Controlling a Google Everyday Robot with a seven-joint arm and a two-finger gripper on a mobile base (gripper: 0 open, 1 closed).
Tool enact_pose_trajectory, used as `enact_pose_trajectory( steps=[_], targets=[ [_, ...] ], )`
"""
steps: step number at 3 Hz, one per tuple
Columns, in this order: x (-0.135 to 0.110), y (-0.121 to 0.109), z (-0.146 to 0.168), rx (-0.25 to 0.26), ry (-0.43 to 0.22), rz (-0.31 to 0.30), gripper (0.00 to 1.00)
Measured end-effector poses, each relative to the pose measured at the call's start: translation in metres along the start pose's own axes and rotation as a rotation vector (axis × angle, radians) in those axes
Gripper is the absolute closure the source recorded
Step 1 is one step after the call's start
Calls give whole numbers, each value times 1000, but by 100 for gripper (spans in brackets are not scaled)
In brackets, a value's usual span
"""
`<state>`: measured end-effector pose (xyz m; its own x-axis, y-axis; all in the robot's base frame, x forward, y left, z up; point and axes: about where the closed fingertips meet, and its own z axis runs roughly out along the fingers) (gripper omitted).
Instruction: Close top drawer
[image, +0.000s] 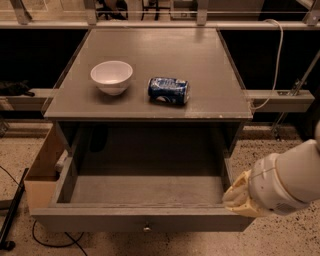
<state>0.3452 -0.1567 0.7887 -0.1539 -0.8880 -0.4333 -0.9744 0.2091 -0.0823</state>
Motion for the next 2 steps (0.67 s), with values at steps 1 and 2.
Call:
enact_pose_trajectory(
  steps=[1, 2],
  targets=[
    [2, -2, 4, -3, 17, -3, 100],
    [3, -1, 6, 1, 14, 4, 100]
  ],
)
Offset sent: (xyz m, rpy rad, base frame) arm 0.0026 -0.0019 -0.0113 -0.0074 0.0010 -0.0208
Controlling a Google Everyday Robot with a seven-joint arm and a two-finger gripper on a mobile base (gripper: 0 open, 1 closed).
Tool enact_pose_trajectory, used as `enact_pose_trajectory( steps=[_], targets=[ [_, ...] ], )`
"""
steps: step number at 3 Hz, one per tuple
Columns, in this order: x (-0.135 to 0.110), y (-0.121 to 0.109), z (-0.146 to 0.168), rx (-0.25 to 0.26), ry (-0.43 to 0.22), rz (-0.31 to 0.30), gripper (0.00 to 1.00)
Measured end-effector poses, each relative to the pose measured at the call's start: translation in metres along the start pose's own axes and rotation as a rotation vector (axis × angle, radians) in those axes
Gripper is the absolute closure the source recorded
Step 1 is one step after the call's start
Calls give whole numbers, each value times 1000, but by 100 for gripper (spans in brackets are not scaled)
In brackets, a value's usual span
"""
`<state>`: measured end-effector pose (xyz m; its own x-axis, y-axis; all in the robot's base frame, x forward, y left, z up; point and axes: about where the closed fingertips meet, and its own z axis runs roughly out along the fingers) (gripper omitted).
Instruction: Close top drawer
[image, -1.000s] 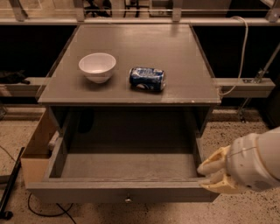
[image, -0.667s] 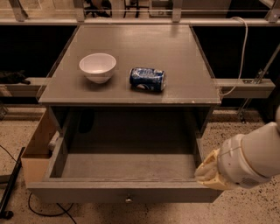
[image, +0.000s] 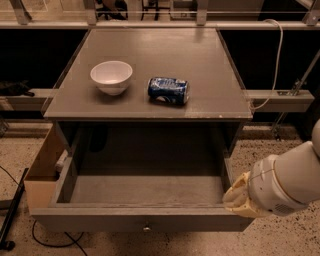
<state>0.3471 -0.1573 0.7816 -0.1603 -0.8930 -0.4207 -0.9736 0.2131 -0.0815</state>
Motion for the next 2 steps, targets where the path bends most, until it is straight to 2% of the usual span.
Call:
enact_pose_trajectory(
  steps=[1, 2],
  targets=[
    [16, 32, 30, -35, -61, 72, 100],
    [27, 58, 51, -39, -175, 144, 100]
  ],
)
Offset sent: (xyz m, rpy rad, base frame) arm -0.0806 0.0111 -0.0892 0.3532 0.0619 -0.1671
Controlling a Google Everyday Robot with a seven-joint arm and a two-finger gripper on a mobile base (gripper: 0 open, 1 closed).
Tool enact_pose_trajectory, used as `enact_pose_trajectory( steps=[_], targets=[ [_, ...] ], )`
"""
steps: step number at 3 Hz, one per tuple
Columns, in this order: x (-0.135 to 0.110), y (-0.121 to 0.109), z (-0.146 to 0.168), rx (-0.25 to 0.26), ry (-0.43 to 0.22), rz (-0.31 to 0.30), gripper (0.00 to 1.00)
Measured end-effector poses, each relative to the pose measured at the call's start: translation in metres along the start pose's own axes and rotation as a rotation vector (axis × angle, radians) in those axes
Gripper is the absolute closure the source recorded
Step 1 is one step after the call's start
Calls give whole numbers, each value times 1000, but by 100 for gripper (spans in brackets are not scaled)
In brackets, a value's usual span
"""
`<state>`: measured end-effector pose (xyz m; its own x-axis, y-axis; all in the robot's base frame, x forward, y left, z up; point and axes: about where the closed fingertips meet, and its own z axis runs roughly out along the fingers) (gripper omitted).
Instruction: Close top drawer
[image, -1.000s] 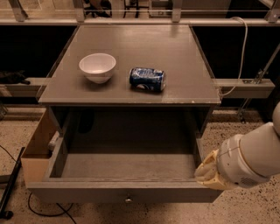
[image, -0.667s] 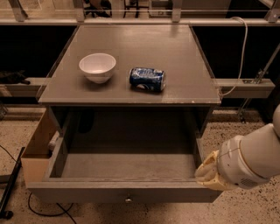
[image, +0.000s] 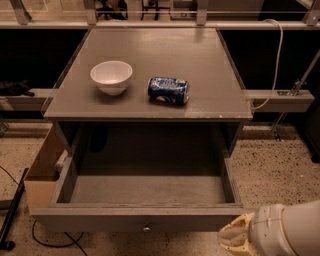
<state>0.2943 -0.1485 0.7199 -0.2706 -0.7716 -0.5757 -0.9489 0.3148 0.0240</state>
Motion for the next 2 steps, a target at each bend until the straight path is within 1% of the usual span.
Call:
enact_pose_trajectory(
  steps=[1, 2],
  targets=[
    [2, 13, 22, -7, -70, 36, 100],
    [-8, 8, 52, -16, -88, 22, 100]
  ],
)
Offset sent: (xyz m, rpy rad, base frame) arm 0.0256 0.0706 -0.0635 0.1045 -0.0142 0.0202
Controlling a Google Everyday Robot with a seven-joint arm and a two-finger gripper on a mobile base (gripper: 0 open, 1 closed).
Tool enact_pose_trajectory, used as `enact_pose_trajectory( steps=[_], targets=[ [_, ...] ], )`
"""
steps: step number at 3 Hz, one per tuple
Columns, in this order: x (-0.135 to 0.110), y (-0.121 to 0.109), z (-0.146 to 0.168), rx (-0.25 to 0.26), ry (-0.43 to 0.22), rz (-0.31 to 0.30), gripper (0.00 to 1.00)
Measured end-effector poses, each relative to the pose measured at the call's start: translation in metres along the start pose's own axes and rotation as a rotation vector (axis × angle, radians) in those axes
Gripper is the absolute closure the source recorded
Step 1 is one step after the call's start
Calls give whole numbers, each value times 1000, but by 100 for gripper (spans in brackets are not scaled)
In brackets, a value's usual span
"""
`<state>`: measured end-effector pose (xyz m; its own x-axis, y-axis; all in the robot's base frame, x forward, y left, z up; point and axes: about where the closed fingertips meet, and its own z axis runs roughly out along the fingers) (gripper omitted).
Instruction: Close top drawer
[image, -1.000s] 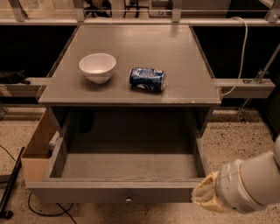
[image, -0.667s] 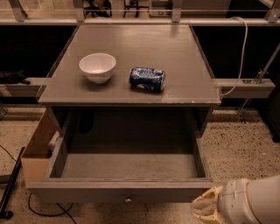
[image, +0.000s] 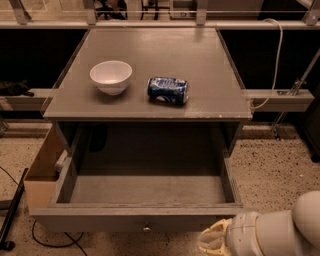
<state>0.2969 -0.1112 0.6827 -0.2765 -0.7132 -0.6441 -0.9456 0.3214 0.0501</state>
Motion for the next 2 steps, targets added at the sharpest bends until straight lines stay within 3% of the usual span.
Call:
enact_pose_trajectory(
  steps=[1, 2],
  targets=[
    [9, -6, 32, -19, 26, 12, 100],
    [9, -8, 35, -17, 29, 13, 76]
  ],
)
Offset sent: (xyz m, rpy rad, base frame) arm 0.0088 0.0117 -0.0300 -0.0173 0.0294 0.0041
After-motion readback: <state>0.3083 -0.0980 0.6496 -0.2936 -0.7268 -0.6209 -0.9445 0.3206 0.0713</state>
